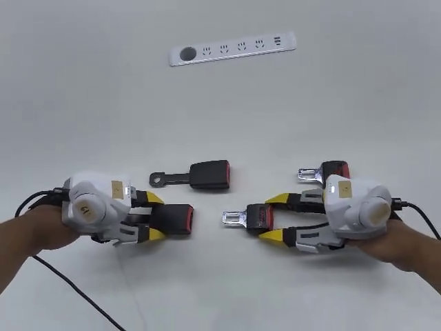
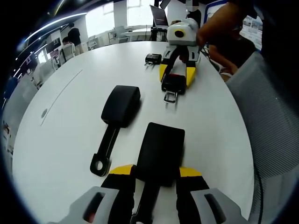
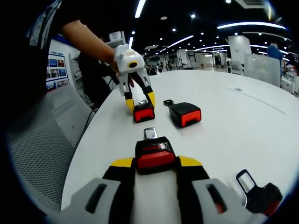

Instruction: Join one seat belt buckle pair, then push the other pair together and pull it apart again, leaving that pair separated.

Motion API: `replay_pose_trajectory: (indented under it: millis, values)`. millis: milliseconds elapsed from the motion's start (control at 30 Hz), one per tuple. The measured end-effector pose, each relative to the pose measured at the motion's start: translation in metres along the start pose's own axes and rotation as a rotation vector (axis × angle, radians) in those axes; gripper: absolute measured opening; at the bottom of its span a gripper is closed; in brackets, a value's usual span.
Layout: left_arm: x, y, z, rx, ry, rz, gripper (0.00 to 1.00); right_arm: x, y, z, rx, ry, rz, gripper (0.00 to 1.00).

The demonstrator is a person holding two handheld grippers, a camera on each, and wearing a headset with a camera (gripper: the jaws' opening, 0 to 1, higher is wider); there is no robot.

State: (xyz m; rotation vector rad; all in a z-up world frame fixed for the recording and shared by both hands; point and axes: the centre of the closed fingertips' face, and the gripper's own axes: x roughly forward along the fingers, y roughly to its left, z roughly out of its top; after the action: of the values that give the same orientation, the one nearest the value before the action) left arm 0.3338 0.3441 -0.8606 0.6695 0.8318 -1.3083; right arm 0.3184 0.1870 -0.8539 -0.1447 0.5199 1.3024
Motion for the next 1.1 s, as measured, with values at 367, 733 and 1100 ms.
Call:
replay_pose_trajectory:
  millis: [367, 733, 1100]
  values:
    - [0.000, 0.000, 0.000, -0.004, 0.001, 0.004, 0.35, 0.036, 0.003, 0.012, 0.005, 0.007, -0.015, 0.36]
    - [0.000, -0.002, 0.002, -0.005, 0.002, 0.006, 0.35, 0.058, 0.010, 0.019, -0.039, 0.050, -0.018, 0.36]
    - [-0.001, -0.004, 0.005, 0.005, 0.008, 0.004, 0.35, 0.068, 0.015, 0.025, -0.058, 0.061, -0.004, 0.36]
